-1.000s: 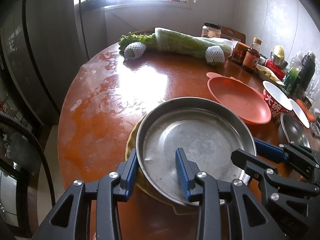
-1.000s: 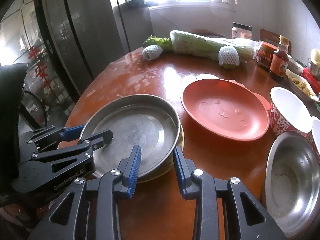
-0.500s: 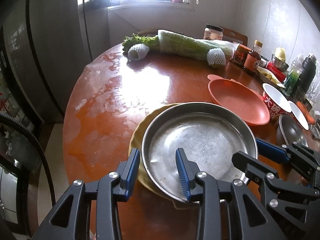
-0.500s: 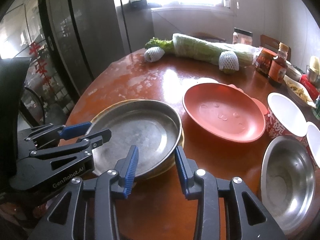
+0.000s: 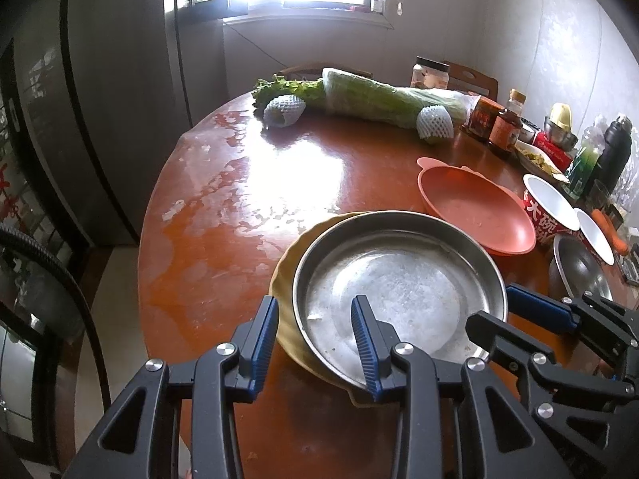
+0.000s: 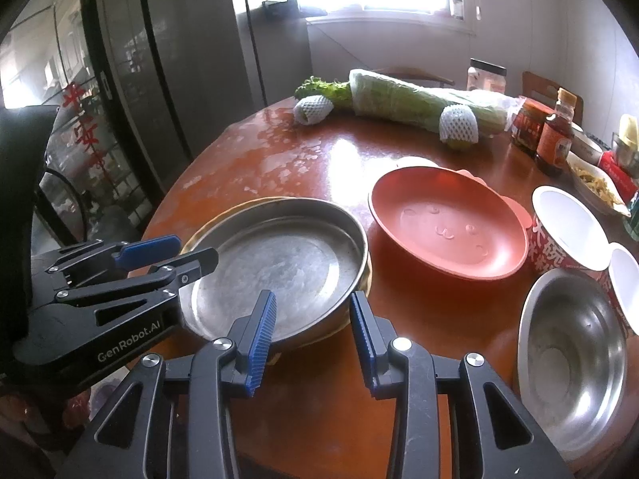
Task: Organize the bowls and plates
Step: 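Lower the silver tray onto the yellow plate and open the left tool, then move the left tool toward the pink bear plate while the right tool reaches the steel bowl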
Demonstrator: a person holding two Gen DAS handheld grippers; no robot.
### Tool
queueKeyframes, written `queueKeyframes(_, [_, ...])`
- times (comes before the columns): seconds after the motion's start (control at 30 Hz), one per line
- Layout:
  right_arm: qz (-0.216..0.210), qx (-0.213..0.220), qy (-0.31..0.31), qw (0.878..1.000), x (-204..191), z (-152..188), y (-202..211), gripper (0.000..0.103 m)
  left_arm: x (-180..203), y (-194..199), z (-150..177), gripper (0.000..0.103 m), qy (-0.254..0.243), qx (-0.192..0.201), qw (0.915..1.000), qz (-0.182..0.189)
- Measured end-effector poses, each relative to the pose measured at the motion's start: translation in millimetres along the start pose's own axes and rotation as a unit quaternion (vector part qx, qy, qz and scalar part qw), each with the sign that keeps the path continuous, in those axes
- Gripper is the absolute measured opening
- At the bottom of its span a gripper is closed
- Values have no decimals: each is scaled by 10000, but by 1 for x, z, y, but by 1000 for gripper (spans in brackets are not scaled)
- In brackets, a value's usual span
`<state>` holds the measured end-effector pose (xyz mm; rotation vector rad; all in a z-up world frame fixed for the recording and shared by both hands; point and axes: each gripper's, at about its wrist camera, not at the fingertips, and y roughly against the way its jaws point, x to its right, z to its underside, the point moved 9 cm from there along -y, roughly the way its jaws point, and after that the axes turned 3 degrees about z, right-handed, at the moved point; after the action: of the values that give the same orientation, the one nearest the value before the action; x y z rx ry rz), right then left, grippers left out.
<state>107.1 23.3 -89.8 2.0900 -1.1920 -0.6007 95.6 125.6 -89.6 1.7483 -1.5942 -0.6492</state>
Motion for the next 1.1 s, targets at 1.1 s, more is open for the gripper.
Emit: queueKeyframes(1.1, [184, 644, -730, 9951, 71, -11, 68, 52, 69, 35, -32, 45, -503, 378, 9979, 179])
